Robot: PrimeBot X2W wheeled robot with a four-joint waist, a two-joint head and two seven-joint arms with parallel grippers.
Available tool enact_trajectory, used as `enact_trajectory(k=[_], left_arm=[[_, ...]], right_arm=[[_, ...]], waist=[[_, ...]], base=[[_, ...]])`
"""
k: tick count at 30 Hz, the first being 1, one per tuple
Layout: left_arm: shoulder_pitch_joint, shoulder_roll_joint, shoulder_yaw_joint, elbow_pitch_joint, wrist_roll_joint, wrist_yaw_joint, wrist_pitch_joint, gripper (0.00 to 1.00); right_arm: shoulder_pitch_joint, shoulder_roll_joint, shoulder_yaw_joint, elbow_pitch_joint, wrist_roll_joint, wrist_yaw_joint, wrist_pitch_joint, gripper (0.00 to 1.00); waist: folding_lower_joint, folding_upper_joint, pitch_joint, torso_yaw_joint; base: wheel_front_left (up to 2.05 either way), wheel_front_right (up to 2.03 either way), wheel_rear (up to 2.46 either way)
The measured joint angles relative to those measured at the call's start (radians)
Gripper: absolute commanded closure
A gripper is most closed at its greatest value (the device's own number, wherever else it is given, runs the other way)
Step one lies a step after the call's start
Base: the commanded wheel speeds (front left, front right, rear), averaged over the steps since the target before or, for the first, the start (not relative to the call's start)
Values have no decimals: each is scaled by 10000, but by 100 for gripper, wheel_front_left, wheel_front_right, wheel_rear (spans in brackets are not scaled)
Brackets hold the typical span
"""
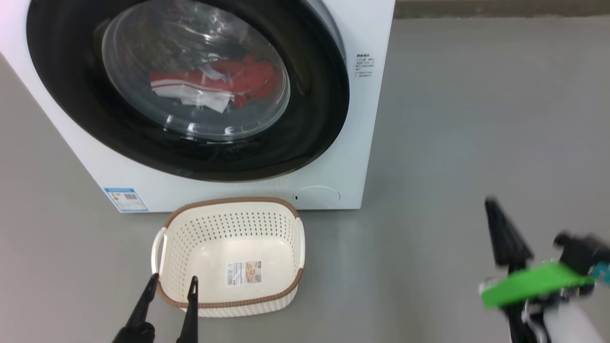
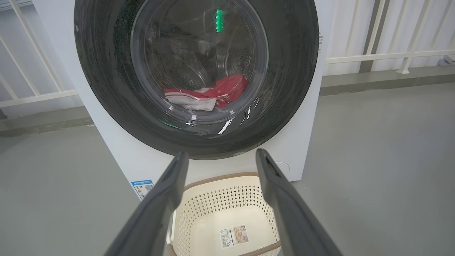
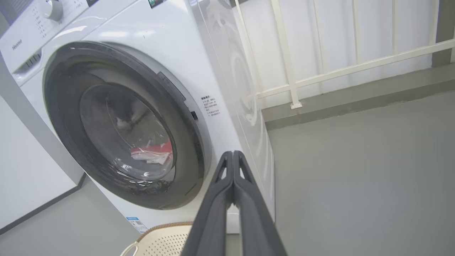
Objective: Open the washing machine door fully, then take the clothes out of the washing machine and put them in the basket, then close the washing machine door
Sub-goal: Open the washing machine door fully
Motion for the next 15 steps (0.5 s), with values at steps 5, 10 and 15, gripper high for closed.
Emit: enact_trajectory(k=[5,10,15], left_arm=[[-290,-13,-98,-10,0,-73,0,0],[-689,-58,-290,2,-2,-71,0,0],[-988,-63,-462,12,-58,-69,0,0]], right_arm=[[-1689,-123,-104,-84,989,0,-4,100],[-3101,-449,-466,73,1605,0,-25,100],[-4522,-683,-700,642,2416,0,-77,100]], waist=[[-1,0,302,84],[0,0,547,372],[-1,0,795,720]], base=[[0,0,0],[0,0,0],[0,0,0]])
